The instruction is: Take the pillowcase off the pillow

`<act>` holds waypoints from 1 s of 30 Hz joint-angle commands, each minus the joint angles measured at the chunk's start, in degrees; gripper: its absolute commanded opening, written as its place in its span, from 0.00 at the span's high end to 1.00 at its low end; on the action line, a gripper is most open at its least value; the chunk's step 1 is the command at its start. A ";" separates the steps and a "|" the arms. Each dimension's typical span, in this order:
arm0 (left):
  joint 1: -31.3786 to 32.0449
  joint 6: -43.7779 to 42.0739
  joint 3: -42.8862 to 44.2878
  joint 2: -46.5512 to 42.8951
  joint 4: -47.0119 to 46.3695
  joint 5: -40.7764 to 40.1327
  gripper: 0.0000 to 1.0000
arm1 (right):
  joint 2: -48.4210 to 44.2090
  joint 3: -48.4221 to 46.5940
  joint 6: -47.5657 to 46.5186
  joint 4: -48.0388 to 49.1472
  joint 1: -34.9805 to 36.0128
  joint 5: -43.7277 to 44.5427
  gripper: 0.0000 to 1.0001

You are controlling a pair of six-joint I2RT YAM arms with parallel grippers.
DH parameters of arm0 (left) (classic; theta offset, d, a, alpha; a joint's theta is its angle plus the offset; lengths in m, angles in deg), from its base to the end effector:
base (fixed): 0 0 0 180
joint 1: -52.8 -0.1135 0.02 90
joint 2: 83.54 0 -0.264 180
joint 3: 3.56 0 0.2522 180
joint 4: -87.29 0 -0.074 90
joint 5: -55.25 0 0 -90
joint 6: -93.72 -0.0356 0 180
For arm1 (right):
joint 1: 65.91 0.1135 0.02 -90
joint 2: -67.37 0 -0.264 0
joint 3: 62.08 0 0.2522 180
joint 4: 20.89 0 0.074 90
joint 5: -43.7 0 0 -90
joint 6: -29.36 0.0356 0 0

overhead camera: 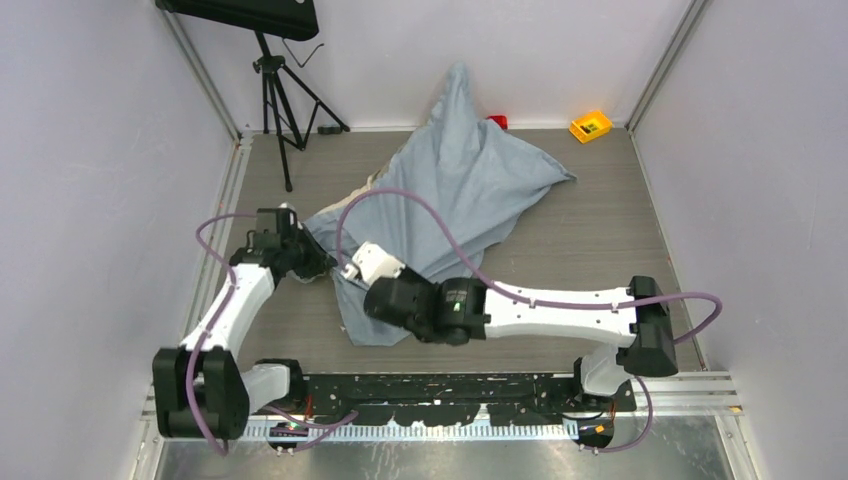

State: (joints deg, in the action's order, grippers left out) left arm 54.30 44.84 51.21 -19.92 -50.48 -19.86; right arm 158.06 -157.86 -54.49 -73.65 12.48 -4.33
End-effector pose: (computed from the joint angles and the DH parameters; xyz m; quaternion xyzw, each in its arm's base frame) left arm 0.2197 -0.0149 0.2269 -0.2762 0.8942 -0.2339 0.2634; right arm 0.0922 0.3303 0.3256 -0.4088 0.7796 -0.0204 0.4741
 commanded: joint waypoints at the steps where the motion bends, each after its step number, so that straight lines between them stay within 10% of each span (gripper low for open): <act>1: 4.53 -0.45 6.48 7.21 -7.59 -2.91 1.00 | 1.95 -6.01 6.76 -3.42 5.58 4.83 1.00; 10: 15.55 1.33 15.72 22.42 -15.38 -13.09 1.00 | 0.29 -11.53 3.50 1.33 7.34 4.15 1.00; 16: 15.87 -3.78 21.43 30.33 -25.07 -2.10 1.00 | -3.87 -10.68 10.09 -0.38 -5.44 -2.45 1.00; 27: 11.49 -5.57 13.49 11.91 -0.19 -30.75 0.99 | -10.93 4.73 18.45 -0.99 -29.47 -12.87 1.00; 30: 10.34 -3.35 14.41 11.98 8.44 -36.88 0.79 | -10.08 7.47 18.44 0.71 -30.28 -16.92 1.00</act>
State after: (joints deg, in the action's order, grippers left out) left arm 66.50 40.80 65.99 -8.14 -54.50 -44.42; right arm 148.23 -153.16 -37.94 -76.12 -16.94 -15.54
